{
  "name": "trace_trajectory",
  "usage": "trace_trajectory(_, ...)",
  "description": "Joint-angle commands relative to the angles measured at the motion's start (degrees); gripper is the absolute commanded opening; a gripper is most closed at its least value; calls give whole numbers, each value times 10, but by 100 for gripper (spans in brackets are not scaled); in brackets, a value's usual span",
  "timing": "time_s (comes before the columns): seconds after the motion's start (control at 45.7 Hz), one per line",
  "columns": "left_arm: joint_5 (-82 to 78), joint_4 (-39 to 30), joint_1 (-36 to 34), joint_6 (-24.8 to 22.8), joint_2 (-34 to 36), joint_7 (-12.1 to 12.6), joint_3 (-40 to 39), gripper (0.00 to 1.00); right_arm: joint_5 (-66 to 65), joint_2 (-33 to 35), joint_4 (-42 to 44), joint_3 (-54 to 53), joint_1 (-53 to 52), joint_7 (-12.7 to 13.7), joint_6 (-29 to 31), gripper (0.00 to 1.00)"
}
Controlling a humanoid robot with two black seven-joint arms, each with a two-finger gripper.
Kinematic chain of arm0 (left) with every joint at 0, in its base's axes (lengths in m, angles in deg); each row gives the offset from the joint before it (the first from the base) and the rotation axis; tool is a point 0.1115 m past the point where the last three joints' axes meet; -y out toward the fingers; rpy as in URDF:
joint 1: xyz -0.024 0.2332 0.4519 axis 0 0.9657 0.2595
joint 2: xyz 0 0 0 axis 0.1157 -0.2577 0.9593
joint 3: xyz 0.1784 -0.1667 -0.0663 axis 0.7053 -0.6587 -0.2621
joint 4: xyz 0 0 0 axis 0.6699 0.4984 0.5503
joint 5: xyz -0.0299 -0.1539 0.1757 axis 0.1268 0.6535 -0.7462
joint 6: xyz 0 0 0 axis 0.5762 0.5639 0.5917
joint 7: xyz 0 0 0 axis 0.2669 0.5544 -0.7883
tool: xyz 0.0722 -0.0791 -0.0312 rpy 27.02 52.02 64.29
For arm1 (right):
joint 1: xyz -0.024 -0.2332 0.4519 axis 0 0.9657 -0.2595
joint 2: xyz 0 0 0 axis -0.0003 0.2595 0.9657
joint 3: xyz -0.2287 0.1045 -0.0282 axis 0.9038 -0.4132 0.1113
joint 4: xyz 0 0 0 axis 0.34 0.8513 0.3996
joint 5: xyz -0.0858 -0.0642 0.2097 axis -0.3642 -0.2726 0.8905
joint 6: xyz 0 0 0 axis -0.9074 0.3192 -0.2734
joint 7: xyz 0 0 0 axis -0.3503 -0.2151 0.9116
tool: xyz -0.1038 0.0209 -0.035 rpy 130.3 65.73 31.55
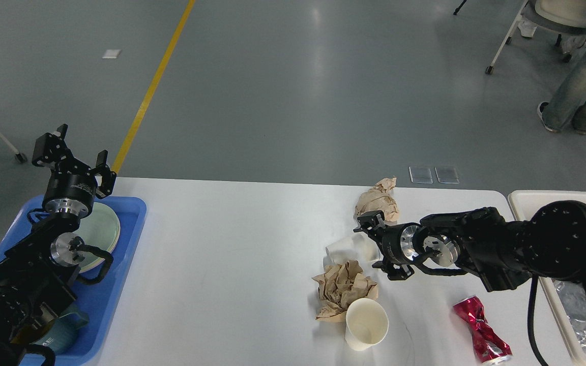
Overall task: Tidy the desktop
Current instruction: 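Lift the white paper cup and drop it into the white bin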
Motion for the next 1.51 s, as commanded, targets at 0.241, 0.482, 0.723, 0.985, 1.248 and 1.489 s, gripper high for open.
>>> trace_trajectory(0.241,1,0,0,0,0,0,0,96,-7,-8,-4,-1,4,0,-20,23)
trace_trajectory(0.482,0,0,0,0,0,0,0,96,-8,-4,-28,2,-7,2,-12,0)
trace_trajectory(0.723,0,0,0,0,0,0,0,96,-8,47,-76,5,-59,1,-1,0)
trace_trajectory(0.985,0,0,0,0,0,0,0,96,-33,146,-105,6,-176,2,149,0)
trace_trajectory(1.248,0,0,0,0,0,0,0,96,-76,240,-105,7,-301,2,270,0)
trace_trajectory(1.489,1,0,0,0,0,0,0,96,-99,320,-100,7,-390,1,343,0)
